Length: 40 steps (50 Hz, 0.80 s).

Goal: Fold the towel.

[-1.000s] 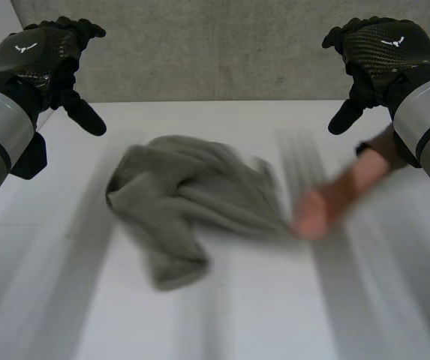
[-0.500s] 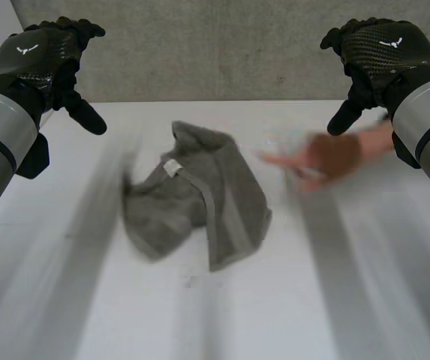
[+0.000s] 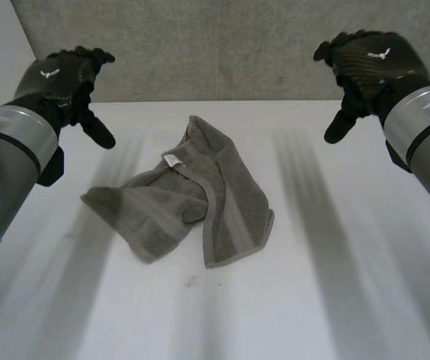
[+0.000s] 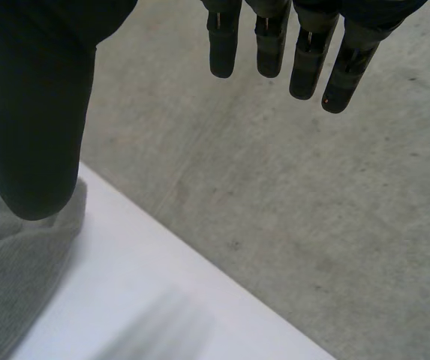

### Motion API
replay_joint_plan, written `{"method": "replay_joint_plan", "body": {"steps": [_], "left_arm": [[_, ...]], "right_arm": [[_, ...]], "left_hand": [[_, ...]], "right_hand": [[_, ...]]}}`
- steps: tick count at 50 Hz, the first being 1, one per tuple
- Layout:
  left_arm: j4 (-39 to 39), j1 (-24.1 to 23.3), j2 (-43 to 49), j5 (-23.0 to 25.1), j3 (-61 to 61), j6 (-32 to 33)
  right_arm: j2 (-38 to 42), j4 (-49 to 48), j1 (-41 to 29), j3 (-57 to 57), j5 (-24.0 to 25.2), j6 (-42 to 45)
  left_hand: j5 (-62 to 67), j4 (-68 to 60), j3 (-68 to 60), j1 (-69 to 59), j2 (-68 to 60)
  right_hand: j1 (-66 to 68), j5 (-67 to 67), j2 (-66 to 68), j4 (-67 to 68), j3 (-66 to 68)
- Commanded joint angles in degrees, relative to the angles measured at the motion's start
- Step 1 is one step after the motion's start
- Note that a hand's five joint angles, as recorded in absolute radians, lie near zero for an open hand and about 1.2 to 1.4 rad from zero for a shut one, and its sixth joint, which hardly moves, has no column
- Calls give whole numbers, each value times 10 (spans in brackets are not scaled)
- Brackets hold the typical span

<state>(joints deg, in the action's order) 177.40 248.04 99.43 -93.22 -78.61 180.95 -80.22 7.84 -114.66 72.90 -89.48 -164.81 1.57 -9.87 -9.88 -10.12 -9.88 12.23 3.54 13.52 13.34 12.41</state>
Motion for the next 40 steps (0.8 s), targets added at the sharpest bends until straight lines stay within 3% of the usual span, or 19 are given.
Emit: {"method": "replay_joint_plan", "body": {"steps": [1, 8, 13, 16, 24, 32, 38, 39, 40], "left_arm": [[0, 51, 90, 5, 28, 0], [-6, 90, 168, 43, 57, -4], [-7, 100, 181, 56, 54, -7], [-7, 100, 177, 55, 45, -8], [-15, 100, 104, 58, -30, -8], [-13, 97, 28, 59, -107, -5], [-6, 97, 2, 59, -135, -5], [-6, 97, 1, 59, -139, -5], [-6, 97, 1, 59, -139, -5]], "right_arm": [[48, 29, -27, -1, 28, 60], [104, 29, -63, -11, 41, 4], [199, -37, -70, -43, 61, -151], [224, -61, -71, -53, 70, -177], [387, -84, -95, -186, 79, -214], [476, -74, -102, -271, 86, -285], [512, -57, -115, -316, 94, -291], [523, -46, -118, -333, 92, -289], [527, -34, -118, -349, 90, -286]], "left_hand": [[13, -30, -30, -28, -30], [18, -35, -35, -33, -35], [15, -32, -32, -30, -32], [10, -27, -27, -24, -27], [0, -17, -17, -14, -17], [-2, -15, -15, -13, -15], [-2, -15, -15, -13, -15], [-2, -15, -15, -13, -15], [-2, -15, -15, -13, -15]], "right_hand": [[-22, -35, -35, -33, -24], [-22, -35, -35, -33, -24], [-22, -35, -35, -33, -24], [-22, -35, -35, -33, -24], [-13, -26, -26, -24, -15], [-8, -21, -21, -19, -10], [32, 19, 19, 21, 31], [127, 114, 114, 116, 126], [338, 325, 325, 327, 336]]}}
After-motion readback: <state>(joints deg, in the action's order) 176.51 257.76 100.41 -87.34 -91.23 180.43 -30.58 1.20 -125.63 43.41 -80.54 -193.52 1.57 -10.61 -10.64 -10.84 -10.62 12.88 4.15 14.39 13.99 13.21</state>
